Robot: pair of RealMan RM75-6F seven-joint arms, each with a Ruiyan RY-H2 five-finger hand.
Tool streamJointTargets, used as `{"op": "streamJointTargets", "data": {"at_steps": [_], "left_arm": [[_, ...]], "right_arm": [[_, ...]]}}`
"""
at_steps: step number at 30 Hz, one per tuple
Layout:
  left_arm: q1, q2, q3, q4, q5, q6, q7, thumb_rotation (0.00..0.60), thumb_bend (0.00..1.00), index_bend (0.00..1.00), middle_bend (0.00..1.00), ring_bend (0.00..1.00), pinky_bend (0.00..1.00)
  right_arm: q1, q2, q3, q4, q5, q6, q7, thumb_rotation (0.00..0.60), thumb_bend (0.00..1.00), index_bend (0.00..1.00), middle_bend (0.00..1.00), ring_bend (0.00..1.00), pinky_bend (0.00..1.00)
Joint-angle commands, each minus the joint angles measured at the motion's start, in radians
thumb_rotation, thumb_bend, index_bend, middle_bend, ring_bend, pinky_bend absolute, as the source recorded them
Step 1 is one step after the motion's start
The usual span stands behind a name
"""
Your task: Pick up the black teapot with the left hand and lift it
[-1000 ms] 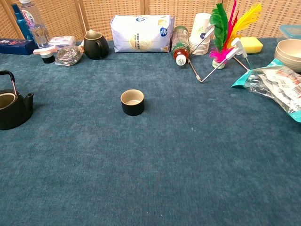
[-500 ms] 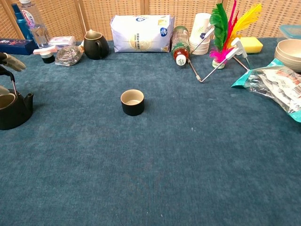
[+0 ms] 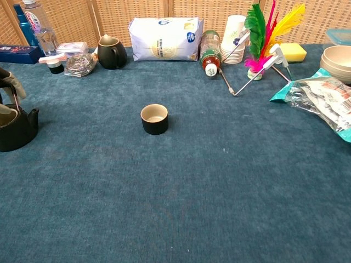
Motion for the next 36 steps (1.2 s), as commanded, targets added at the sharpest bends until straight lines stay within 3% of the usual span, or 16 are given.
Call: {"op": "streamJointTargets", "data": {"at_steps": [1, 14, 22, 30, 36], "left_arm": [[-0.007, -0.004, 0.016, -0.001, -0.011, 0.022, 0.025, 0.6, 0.4, 0.36, 0.39, 0.44, 0.58], [0.011, -0.032, 0.033, -0.022, 0.0, 0.18, 0.127, 0.6, 0.48, 0.47, 0.46, 0.55, 0.66], [0.058, -0.09, 0.034, -0.049, 0.12, 0.36, 0.206, 0.6, 0.75, 0.49, 0.48, 0.57, 0.71], [0.083, -0.114, 0.031, -0.091, 0.151, 0.441, 0.296, 0.6, 0.89, 0.53, 0.52, 0.64, 0.79], [0.104, -0.132, 0.014, -0.091, 0.178, 0.497, 0.323, 0.6, 0.92, 0.59, 0.59, 0.69, 0.85]], "right_arm": [[0.0, 0.002, -0.002, -0.003, -0.003, -0.001, 0.003, 0.6, 0.0, 0.0, 0.0, 0.0, 0.0], [0.0, 0.008, -0.004, -0.006, -0.002, -0.004, 0.012, 0.6, 0.0, 0.0, 0.0, 0.0, 0.0], [-0.001, 0.015, -0.005, -0.007, -0.006, -0.002, 0.027, 0.6, 0.0, 0.0, 0.0, 0.0, 0.0], [-0.002, 0.019, -0.006, -0.008, -0.008, -0.002, 0.041, 0.6, 0.0, 0.0, 0.0, 0.0, 0.0], [-0.002, 0.021, -0.007, -0.008, -0.009, -0.002, 0.045, 0.6, 0.0, 0.0, 0.0, 0.0, 0.0]]}}
